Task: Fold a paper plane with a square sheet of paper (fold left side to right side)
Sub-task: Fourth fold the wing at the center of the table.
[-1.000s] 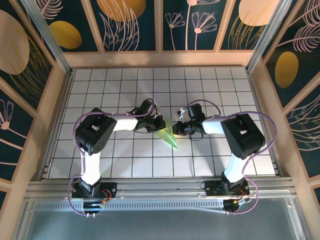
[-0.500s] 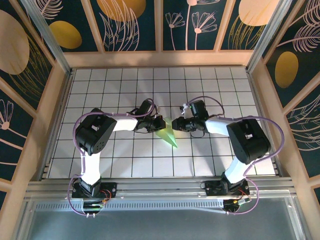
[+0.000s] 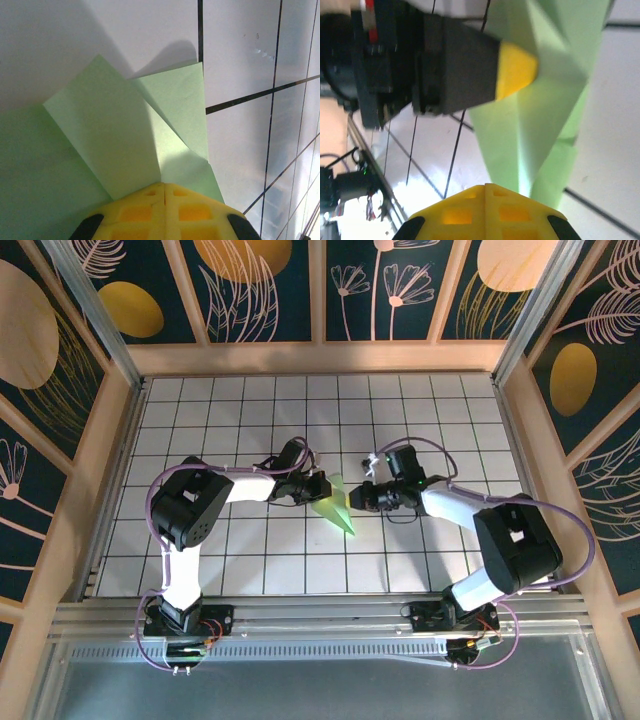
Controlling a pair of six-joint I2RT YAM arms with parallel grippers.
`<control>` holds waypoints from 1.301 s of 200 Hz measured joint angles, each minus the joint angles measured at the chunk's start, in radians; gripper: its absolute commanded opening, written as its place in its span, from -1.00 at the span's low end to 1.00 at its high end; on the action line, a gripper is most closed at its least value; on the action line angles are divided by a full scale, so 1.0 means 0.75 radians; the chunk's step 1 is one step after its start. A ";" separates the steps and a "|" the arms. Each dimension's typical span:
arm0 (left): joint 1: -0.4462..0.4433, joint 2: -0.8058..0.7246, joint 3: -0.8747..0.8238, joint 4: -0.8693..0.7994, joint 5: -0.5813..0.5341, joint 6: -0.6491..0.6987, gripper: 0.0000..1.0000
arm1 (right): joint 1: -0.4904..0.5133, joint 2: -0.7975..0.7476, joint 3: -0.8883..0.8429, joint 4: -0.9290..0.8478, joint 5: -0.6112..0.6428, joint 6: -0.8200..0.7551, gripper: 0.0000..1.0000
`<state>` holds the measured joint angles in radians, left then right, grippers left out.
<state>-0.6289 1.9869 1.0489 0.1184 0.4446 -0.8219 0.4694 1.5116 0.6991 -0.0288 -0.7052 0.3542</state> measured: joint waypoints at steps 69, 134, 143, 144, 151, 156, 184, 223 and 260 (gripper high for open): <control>0.000 0.000 0.000 0.000 -0.001 0.005 -1.00 | 0.091 0.084 -0.052 0.040 -0.039 0.036 -1.00; -0.003 -0.001 0.000 -0.001 -0.008 0.010 -1.00 | 0.124 0.128 -0.114 0.085 -0.039 0.043 -1.00; -0.003 -0.001 0.000 -0.001 -0.009 0.010 -1.00 | 0.125 0.128 -0.120 0.095 -0.039 0.049 -1.00; -0.003 -0.001 0.000 -0.001 -0.009 0.010 -1.00 | 0.125 0.128 -0.120 0.096 -0.039 0.050 -1.00; -0.003 -0.001 0.000 -0.002 -0.010 0.010 -1.00 | 0.125 0.128 -0.124 0.102 -0.038 0.053 -1.00; -0.003 -0.001 0.000 -0.002 -0.010 0.010 -1.00 | 0.125 0.128 -0.125 0.103 -0.037 0.055 -1.00; -0.003 -0.001 0.000 -0.002 -0.010 0.011 -1.00 | 0.125 0.128 -0.125 0.102 -0.026 0.055 -1.00; -0.003 -0.001 0.001 -0.002 -0.011 0.014 -1.00 | 0.125 0.128 -0.125 0.098 0.001 0.051 -1.00; -0.003 -0.002 0.001 -0.002 -0.011 0.014 -1.00 | 0.125 0.128 -0.125 0.097 0.009 0.049 -1.00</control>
<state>-0.6308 1.9858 1.0492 0.1169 0.4366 -0.8112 0.5629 1.6077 0.6056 0.0437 -0.6987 0.3912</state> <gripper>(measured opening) 0.044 0.047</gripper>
